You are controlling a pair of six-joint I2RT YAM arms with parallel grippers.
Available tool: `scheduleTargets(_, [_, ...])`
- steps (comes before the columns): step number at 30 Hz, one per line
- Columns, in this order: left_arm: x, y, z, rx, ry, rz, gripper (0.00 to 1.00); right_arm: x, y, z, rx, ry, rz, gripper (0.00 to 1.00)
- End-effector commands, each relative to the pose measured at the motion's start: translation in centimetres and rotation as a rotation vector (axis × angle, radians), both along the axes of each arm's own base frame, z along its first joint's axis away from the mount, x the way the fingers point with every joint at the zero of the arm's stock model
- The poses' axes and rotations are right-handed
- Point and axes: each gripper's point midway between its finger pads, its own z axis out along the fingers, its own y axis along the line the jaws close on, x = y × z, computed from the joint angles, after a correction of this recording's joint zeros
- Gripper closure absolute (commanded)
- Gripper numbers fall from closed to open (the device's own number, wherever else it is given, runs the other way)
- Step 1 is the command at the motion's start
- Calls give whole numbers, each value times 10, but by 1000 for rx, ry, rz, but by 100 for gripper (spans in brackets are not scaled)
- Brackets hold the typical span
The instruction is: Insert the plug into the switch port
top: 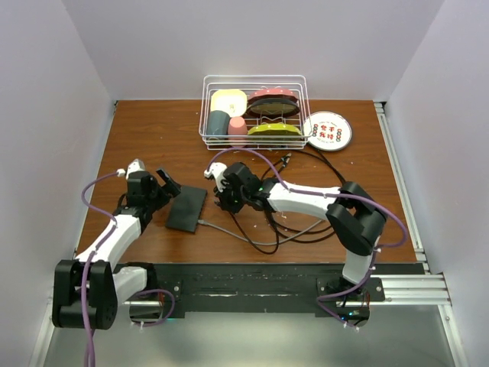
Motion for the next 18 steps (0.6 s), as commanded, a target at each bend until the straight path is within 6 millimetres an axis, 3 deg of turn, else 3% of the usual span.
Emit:
scheduleTargets(1, [-6, 4, -15, -8, 24, -26, 0, -11, 14, 8, -48, -38, 92, 100])
scheduleTargets(2, [-7, 13, -18, -13, 33, 0, 0, -10, 16, 5, -61, -46, 95, 100])
scheduleTargets(6, [-2, 7, -19, -46, 0, -36, 0, -13, 20, -4, -83, -51, 115, 100])
scheduleTargets(18, [-12, -2, -32, -75, -9, -80, 4, -12, 27, -27, -159, -77, 121, 100])
